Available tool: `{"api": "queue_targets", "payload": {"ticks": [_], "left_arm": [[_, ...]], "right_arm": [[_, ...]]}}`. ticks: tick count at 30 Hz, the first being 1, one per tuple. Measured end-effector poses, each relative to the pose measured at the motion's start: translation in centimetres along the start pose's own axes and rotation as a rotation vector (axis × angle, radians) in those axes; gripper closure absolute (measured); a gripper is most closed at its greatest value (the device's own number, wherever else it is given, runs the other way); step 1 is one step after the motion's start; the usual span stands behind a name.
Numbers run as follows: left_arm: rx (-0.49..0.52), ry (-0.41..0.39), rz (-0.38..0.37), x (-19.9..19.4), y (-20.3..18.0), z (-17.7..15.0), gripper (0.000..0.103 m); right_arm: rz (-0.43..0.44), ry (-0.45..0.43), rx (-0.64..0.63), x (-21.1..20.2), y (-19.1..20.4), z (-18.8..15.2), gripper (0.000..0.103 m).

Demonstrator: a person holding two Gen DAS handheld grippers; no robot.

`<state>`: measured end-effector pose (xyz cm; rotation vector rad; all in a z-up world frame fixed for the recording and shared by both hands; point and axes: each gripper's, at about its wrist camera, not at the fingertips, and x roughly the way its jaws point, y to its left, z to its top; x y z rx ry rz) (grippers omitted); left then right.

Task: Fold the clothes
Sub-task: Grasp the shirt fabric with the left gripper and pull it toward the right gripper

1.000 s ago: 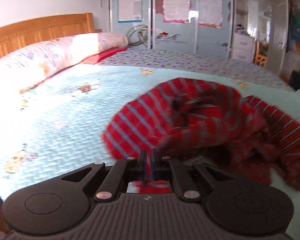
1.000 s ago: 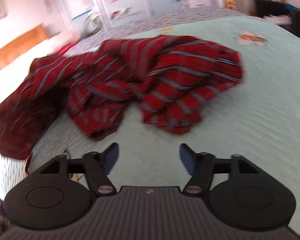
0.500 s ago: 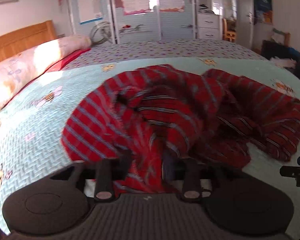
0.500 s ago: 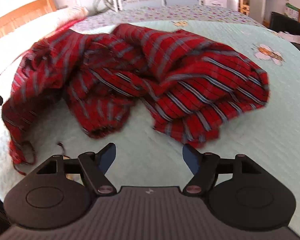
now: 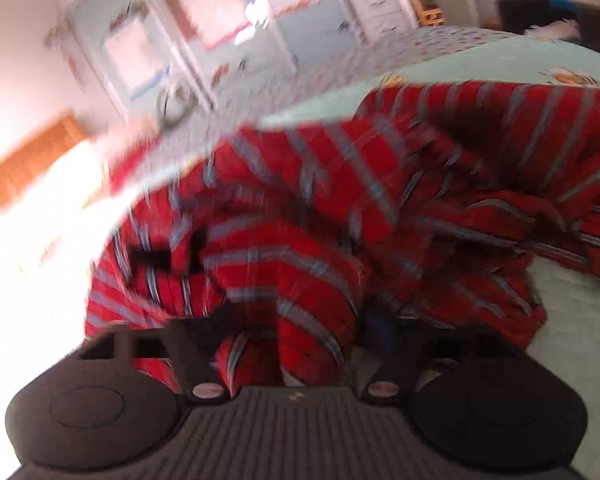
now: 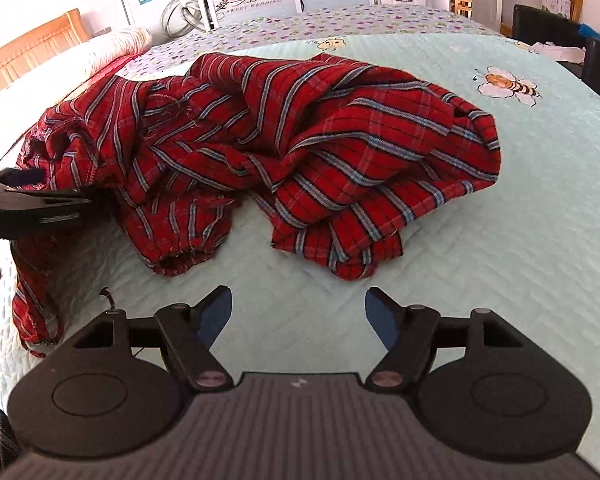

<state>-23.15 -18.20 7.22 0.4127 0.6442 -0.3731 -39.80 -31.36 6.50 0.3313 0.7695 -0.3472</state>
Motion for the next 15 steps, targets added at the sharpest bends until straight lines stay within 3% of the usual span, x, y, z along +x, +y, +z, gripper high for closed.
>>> {"api": "queue_targets", "payload": {"ticks": [2,7,12,15], "left_arm": [[-0.147,0.021,-0.067,-0.3,2.8,-0.2,0.095],[-0.205,-0.027,-0.052,-4.3,6.9,-0.8,0.097],[-0.169,-0.059,0.003,-7.8,8.7,-0.9,0.101],[-0.096,-0.06,0.056,-8.2,7.9,-1.0,0.101]], "right_arm": [[0.001,-0.021,-0.02,-0.5,0.3,0.1,0.029],[-0.001,-0.048,-0.061,-0.5,1.0,0.4,0.029],[0.051,-0.06,-0.069,-0.4,2.6,0.5,0.029],[0.16,-0.071,-0.088,-0.4,4.3,1.0,0.029]]}}
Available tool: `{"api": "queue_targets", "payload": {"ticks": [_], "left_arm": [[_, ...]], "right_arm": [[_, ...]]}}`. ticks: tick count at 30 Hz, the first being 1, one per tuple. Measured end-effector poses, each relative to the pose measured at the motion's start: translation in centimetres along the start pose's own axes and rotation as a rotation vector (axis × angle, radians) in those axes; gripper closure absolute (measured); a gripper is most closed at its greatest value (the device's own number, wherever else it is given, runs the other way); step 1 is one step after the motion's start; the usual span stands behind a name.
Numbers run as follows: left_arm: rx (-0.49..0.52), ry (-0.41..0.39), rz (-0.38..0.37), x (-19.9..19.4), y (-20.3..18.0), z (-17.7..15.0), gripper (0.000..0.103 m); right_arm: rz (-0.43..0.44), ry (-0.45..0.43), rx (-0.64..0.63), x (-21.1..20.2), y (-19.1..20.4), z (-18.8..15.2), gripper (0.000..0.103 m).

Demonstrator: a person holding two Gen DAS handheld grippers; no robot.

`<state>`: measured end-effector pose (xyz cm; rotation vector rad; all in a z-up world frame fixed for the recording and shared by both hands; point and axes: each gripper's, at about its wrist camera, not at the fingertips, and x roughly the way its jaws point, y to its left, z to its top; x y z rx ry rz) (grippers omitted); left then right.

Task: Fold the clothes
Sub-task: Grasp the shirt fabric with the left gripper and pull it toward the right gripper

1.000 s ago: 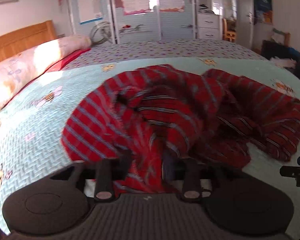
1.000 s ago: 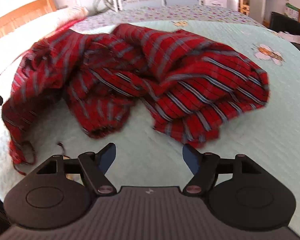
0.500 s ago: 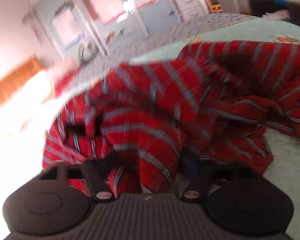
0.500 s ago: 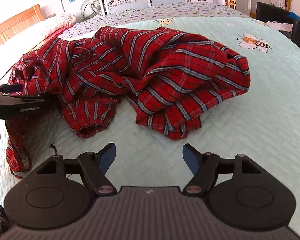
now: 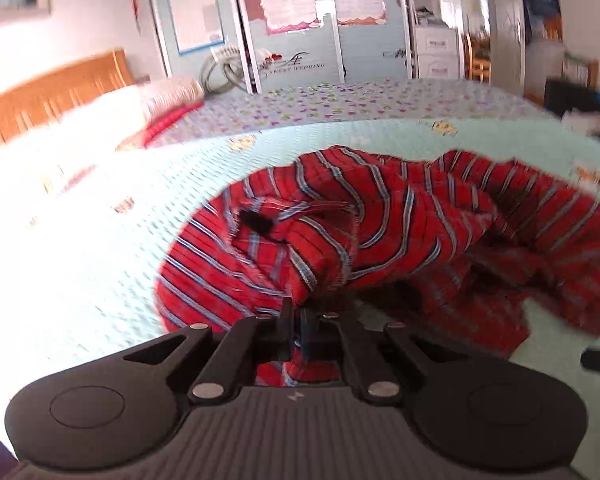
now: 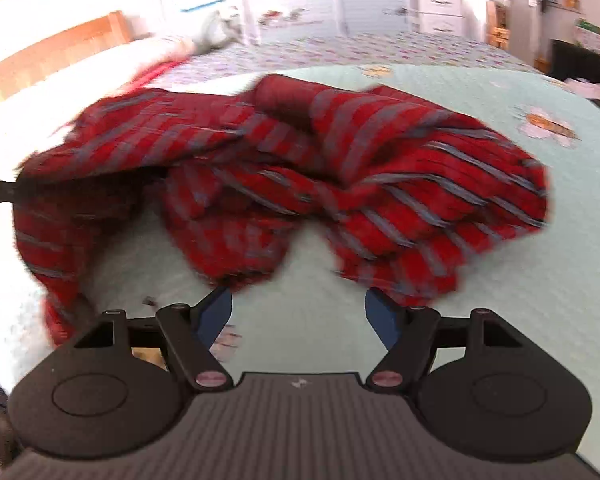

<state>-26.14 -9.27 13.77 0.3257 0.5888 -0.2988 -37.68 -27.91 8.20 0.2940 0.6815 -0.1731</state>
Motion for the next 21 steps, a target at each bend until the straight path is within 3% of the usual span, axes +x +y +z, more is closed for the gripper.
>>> {"api": "queue_targets", "payload": {"ticks": [2,5,13,18,20,21], "left_arm": [[0.023,0.007,0.013,0.3,-0.4,-0.1,0.101],[0.036,0.017,0.023,1.2,-0.7,-0.1,0.101],[0.026,0.061,0.024,3.3,0.5,0.4,0.101],[0.031,0.081,0.022,4.0,1.1,0.8,0.101],[0.039,0.085,0.019,4.1,1.2,1.0,0.101],[0.044,0.088,0.017,4.2,1.2,1.0,0.101]], "right_arm": [[0.11,0.0,0.024,0.3,0.8,1.0,0.029],[0.276,0.033,0.191,2.2,0.4,3.1,0.029],[0.486,0.158,0.496,10.2,1.6,7.8,0.028],[0.536,0.245,0.548,14.8,4.5,8.7,0.03],[0.538,0.234,0.564,15.7,5.2,8.6,0.047],[0.538,0.221,0.574,16.0,5.4,8.5,0.066]]}}
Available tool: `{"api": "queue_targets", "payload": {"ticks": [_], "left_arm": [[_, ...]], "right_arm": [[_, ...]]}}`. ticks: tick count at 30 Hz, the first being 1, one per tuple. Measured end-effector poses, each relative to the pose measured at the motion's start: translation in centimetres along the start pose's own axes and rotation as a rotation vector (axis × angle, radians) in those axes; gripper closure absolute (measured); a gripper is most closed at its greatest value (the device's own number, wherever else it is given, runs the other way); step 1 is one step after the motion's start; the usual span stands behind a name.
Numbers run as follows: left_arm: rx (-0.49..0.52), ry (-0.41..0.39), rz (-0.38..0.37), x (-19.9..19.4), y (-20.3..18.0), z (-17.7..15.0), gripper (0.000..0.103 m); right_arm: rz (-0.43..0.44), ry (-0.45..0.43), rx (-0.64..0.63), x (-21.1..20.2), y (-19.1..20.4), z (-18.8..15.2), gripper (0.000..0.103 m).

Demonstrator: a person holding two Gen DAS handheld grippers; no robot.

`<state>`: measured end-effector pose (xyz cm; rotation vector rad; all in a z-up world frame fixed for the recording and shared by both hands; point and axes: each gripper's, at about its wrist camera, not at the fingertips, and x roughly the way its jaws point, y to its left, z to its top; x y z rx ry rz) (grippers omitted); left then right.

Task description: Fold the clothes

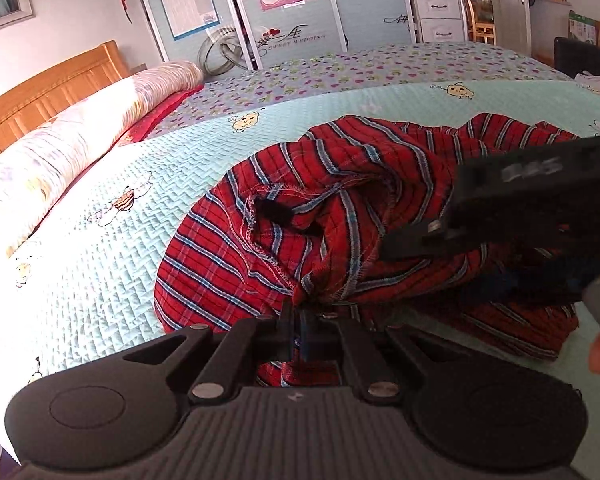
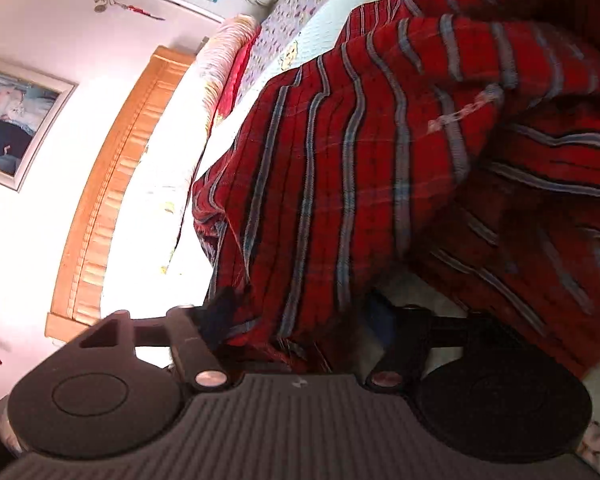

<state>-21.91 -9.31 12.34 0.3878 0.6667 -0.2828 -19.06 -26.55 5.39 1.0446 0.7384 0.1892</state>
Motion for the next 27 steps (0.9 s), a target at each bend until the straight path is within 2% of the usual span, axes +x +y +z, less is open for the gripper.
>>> {"api": "queue_targets", "payload": {"ticks": [1,2,5,11,13,15,16,17,18,20,23,27], "left_arm": [[0.003,0.004,-0.005,0.0,0.0,0.0,0.101],[0.006,0.009,-0.01,0.0,0.0,0.1,0.101],[0.009,0.016,-0.037,-0.3,-0.1,0.4,0.099],[0.02,0.013,-0.074,-1.8,-1.1,1.3,0.094],[0.019,0.009,-0.089,-2.4,-1.4,1.7,0.089],[0.021,0.004,-0.107,-3.4,-1.9,2.1,0.067],[0.023,-0.004,-0.117,-4.1,-2.3,2.3,0.061],[0.024,-0.012,-0.128,-4.8,-2.6,2.5,0.049],[0.032,-0.027,-0.144,-5.7,-3.0,2.8,0.044],[0.059,-0.059,-0.172,-7.5,-4.0,3.3,0.042],[0.125,-0.108,-0.195,-9.9,-6.1,4.4,0.028],[0.246,-0.177,-0.193,-11.9,-9.9,6.3,0.025]], "right_arm": [[0.004,-0.008,0.013,0.3,-0.1,-0.1,0.079],[0.015,-0.015,0.021,0.4,-0.2,-0.2,0.087],[0.008,-0.068,0.0,-0.3,-0.2,-0.8,0.098],[-0.054,-0.159,-0.073,-2.5,0.9,-2.1,0.1],[-0.087,-0.198,-0.118,-3.6,1.5,-2.6,0.101],[-0.134,-0.246,-0.174,-4.9,2.3,-3.1,0.101],[-0.17,-0.279,-0.208,-5.7,2.6,-3.4,0.101],[-0.208,-0.309,-0.242,-6.6,2.6,-3.6,0.101],[-0.245,-0.338,-0.276,-7.4,2.7,-3.9,0.101],[-0.354,-0.397,-0.351,-9.3,2.4,-4.5,0.101],[-0.454,-0.44,-0.375,-12.2,0.7,-5.4,0.101],[-0.577,-0.514,-0.426,-17.4,-1.2,-8.2,0.101]]}}
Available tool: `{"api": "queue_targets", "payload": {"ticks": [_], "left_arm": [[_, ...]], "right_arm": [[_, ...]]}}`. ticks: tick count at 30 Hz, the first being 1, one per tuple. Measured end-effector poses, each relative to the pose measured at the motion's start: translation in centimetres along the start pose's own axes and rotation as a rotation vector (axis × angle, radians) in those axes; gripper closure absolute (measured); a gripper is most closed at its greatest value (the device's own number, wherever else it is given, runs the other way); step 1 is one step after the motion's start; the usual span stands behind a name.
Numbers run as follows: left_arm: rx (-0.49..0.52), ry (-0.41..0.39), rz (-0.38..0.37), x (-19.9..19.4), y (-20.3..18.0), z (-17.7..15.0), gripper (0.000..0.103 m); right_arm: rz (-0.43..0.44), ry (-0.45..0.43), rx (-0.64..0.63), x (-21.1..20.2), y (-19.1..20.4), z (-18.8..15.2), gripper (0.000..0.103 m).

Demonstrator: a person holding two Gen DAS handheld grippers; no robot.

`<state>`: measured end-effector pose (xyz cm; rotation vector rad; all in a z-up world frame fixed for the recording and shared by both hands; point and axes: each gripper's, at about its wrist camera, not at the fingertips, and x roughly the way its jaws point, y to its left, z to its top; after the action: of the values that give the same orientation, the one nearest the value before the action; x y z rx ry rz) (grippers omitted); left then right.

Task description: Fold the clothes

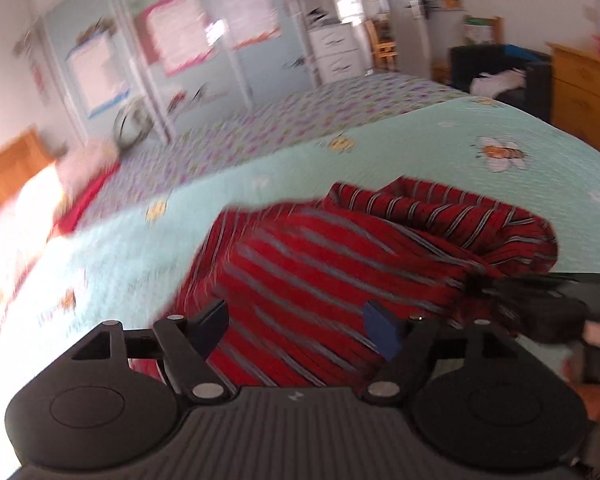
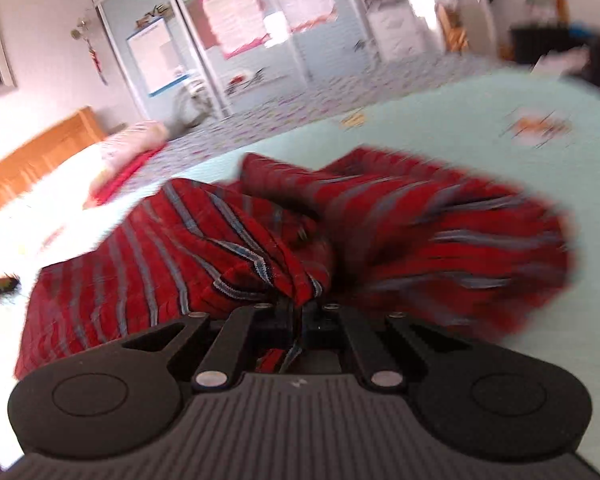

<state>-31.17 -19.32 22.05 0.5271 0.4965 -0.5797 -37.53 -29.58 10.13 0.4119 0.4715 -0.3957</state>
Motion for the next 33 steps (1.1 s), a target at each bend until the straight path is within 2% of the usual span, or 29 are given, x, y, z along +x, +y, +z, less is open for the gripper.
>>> {"api": "queue_targets", "payload": {"ticks": [5,8,11,15,18,21,22,24,27,29,33], "left_arm": [[0.151,-0.019,-0.041,2.1,-5.6,3.2,0.024],[0.224,-0.03,-0.113,3.5,-9.3,4.2,0.024],[0.306,-0.038,-0.212,5.1,-13.1,4.6,0.024],[0.433,-0.029,-0.234,7.8,-17.8,4.5,0.024],[0.49,-0.026,-0.239,10.0,-20.0,4.7,0.024],[0.546,-0.033,-0.246,12.4,-21.5,5.3,0.024],[0.551,-0.031,-0.255,13.0,-21.7,5.4,0.024],[0.556,-0.026,-0.274,13.9,-22.1,5.5,0.024],[0.57,-0.036,-0.274,14.9,-22.6,5.9,0.024],[0.583,-0.047,-0.27,15.3,-23.0,6.1,0.024],[0.618,-0.059,-0.259,15.5,-23.7,6.1,0.024]], "right_arm": [[-0.152,-0.105,-0.084,-6.1,-3.8,-1.2,0.101],[-0.262,-0.164,-0.146,-8.2,-5.1,-1.4,0.103],[-0.333,-0.155,-0.142,-8.2,-7.8,-1.5,0.103],[-0.373,-0.112,-0.069,-7.5,-11.1,-3.0,0.103],[-0.3,-0.097,0.068,-6.9,-13.7,-3.6,0.103],[-0.187,-0.088,0.182,-5.9,-14.8,-4.1,0.103],[-0.145,-0.09,0.226,-5.5,-15.0,-4.2,0.098],[-0.089,-0.101,0.292,-5.1,-15.6,-4.4,0.097],[-0.064,-0.112,0.33,-4.7,-15.5,-4.9,0.09],[-0.052,-0.11,0.355,-4.6,-15.4,-5.3,0.079],[0.024,-0.068,0.427,-2.9,-16.6,-5.6,0.073]]}}
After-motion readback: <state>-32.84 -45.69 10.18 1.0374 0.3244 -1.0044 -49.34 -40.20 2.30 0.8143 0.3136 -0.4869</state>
